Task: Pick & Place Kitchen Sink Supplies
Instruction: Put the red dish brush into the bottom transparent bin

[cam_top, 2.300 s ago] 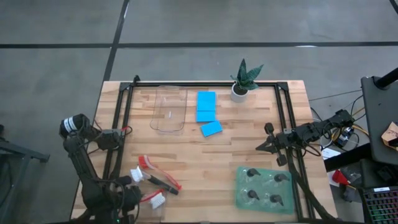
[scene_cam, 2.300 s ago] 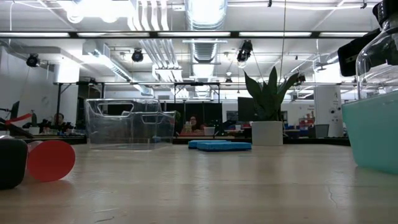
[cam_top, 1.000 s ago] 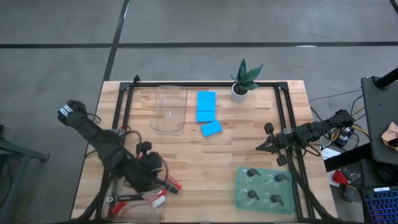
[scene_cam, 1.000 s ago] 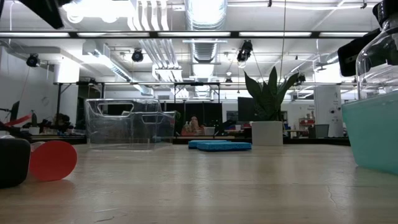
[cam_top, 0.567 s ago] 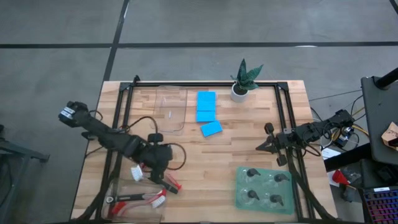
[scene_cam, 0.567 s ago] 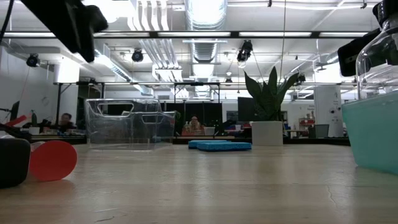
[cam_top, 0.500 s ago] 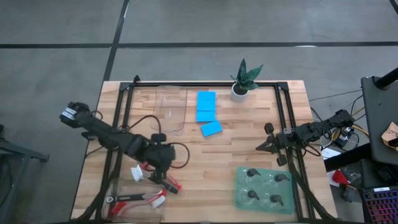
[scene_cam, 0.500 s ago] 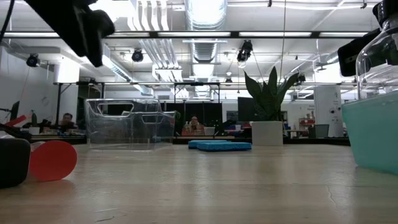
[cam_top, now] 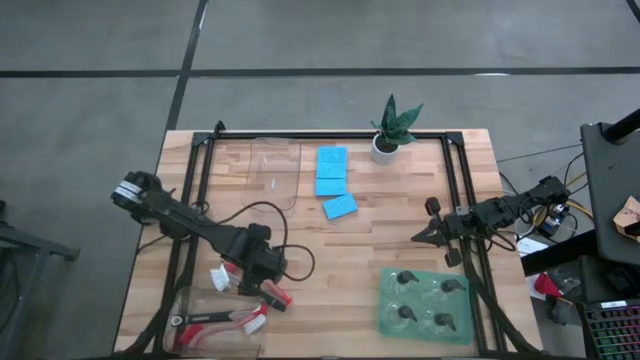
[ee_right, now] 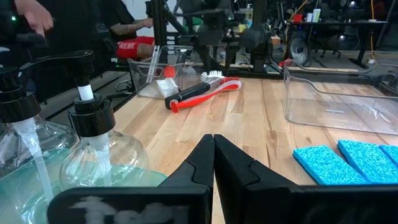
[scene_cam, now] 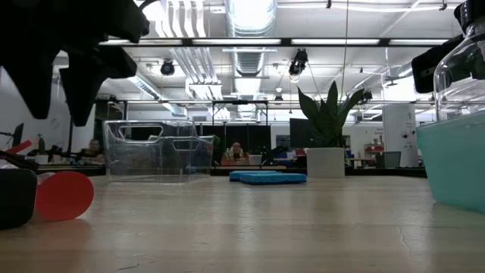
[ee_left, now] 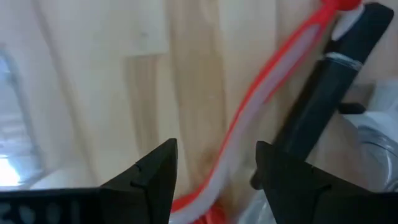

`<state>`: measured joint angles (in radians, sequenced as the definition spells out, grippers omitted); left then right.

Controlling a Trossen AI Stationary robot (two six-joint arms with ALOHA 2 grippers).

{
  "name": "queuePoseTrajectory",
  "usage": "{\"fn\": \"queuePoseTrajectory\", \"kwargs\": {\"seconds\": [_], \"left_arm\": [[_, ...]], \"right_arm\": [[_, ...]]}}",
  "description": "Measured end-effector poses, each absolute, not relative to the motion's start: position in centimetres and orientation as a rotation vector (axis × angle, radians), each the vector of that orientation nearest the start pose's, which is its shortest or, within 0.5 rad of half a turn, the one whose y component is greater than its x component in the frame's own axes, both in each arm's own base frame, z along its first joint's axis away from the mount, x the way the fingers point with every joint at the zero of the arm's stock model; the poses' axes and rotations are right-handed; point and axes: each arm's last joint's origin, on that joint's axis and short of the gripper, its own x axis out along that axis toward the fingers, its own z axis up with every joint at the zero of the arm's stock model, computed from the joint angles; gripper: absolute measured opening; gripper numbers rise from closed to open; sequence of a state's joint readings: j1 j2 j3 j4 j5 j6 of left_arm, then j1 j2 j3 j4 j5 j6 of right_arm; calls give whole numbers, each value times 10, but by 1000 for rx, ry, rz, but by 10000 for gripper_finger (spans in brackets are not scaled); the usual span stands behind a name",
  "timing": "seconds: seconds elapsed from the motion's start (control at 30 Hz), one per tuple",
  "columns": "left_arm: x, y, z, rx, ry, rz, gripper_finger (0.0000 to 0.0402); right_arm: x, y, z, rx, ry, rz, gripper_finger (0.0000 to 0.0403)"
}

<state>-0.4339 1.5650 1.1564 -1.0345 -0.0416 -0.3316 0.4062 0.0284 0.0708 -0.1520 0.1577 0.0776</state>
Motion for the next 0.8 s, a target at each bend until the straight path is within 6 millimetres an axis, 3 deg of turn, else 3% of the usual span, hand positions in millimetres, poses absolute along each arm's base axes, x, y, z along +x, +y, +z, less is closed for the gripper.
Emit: {"fn": "queuePoseTrajectory", "kwargs": {"seconds": [0.27,0.8], "left_arm": [[260,-120,210,66,1435,-163,195],[245,-117,173,-5,1488,-201,190]], "right_arm": [[88,33,171,47,115,244,8],[88,33,171,47,115,244,8]]}}
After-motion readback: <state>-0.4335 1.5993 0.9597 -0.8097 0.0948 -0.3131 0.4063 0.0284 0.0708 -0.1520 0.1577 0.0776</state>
